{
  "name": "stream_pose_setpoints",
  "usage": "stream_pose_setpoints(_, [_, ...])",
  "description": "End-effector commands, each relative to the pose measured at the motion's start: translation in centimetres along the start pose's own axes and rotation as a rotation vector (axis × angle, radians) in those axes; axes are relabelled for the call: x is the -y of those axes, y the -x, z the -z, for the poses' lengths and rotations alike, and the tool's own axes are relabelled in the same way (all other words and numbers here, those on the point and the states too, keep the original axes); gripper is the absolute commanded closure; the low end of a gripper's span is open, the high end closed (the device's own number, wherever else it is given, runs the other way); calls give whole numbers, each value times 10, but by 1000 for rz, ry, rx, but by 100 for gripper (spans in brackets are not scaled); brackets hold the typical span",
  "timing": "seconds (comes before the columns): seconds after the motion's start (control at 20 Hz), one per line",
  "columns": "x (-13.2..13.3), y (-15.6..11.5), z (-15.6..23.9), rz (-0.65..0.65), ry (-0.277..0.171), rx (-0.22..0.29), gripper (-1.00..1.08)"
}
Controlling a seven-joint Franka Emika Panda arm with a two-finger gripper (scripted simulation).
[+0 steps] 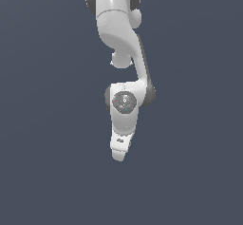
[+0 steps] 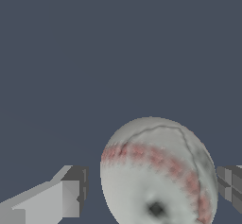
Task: Pick up the object and move it to a goal position.
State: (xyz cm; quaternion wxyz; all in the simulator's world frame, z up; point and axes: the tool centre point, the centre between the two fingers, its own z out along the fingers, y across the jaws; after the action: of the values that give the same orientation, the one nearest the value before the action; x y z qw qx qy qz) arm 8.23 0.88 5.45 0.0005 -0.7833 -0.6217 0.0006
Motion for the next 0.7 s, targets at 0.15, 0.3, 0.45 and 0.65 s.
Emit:
stream_pose_setpoints(0.15, [-2,0,-7,0,2,0,-92])
stream_pose_setpoints(0.3, [-2,0,-7,0,2,0,108])
stream_pose_setpoints(0.45, [-2,0,-7,0,2,0,108])
stream_pose_setpoints(0.65, [-2,0,-7,0,2,0,108])
